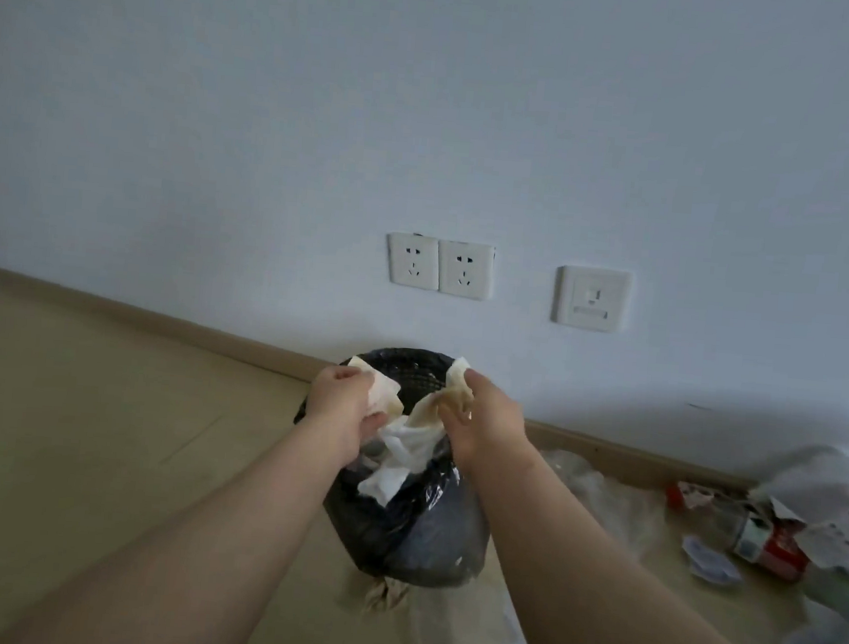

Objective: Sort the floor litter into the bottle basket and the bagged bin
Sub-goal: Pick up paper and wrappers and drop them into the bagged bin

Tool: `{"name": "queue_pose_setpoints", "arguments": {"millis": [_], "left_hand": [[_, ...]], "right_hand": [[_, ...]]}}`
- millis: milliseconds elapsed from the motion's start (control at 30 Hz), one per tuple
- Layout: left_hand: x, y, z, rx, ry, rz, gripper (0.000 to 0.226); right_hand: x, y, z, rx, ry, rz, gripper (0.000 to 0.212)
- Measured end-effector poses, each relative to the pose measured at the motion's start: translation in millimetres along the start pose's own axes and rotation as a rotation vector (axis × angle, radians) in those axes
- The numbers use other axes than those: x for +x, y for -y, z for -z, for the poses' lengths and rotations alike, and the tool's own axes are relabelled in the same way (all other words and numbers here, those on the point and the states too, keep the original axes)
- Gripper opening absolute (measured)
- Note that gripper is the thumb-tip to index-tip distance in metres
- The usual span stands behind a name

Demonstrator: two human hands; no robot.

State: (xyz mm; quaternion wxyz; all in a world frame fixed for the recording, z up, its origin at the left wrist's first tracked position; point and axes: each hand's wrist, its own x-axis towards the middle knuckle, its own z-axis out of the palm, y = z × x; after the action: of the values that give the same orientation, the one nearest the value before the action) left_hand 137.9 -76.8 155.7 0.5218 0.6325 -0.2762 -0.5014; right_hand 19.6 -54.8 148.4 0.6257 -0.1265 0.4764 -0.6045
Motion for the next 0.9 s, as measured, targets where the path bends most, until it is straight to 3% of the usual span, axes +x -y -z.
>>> {"name": "queue_pose_setpoints", "arguments": {"millis": [100, 267, 500, 600, 700, 900], "left_hand": [[3, 0, 2, 0.016, 0.061, -0.017, 0.034], [5, 2, 3, 0.152, 0.119, -0.056, 0.038], [15, 21, 15, 0.861, 0.197, -0.254, 0.012], [13, 30, 17, 1.241, 0.281, -0.277, 0.017], [16, 38, 12, 1.26, 0.315, -0.304, 0.012], [22, 63, -4, 1.193, 0.132, -0.407, 0.018]], "right_hand": [[0, 4, -1, 0.141, 0.147, -0.074, 0.051], [3, -2, 11, 0.075, 0.11, -0.063, 0.053], [-1, -11, 26, -0.078, 0.039, -0.089, 0.042], [3, -14, 37, -0.127, 0.002, -0.096, 0.023], [9, -19, 54, -0.182, -0.04, -0.103, 0.017], [4, -25, 89, -0.273, -0.131, -0.139, 0.019]]}}
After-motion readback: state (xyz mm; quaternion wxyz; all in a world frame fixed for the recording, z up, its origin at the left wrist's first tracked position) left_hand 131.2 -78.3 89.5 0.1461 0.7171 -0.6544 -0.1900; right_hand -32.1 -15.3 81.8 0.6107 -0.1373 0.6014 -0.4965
